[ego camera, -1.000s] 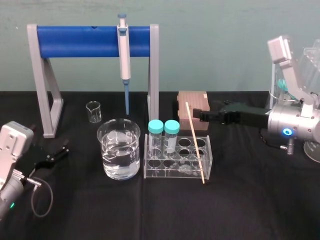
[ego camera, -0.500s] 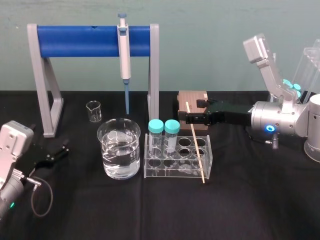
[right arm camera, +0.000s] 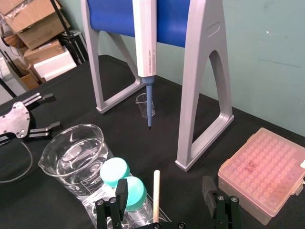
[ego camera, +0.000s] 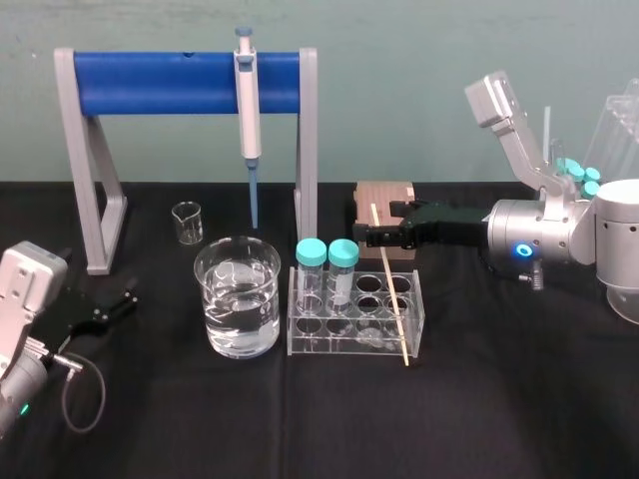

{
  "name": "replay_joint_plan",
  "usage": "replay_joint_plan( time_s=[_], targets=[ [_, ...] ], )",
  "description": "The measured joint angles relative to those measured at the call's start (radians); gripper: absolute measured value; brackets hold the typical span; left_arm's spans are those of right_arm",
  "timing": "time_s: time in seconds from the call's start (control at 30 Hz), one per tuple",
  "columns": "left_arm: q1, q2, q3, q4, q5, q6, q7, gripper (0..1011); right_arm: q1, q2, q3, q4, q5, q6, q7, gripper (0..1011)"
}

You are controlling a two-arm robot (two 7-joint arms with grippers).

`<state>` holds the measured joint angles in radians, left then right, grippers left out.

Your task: Hold the thermometer with one hand and immerse one end into the beaker, then reinsert it into the test tube rack.

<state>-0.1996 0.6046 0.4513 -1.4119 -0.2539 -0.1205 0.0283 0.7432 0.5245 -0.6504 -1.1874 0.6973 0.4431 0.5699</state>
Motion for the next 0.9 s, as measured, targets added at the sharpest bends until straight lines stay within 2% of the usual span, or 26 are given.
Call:
replay_joint_plan(
  time_s=[0.37,0.9],
  targets=[
    [0.0,0.0,0.0,0.0,0.0,0.0,0.0,1004,0.02,-0.024,-0.011,0.04,-0.021,0.01,0.027,1003],
    [0.0,0.0,0.0,0.0,0.0,0.0,0.0,1004,0.016,-0.024,-0.004,0.046,-0.022,0.027,0.038,1003]
  ],
)
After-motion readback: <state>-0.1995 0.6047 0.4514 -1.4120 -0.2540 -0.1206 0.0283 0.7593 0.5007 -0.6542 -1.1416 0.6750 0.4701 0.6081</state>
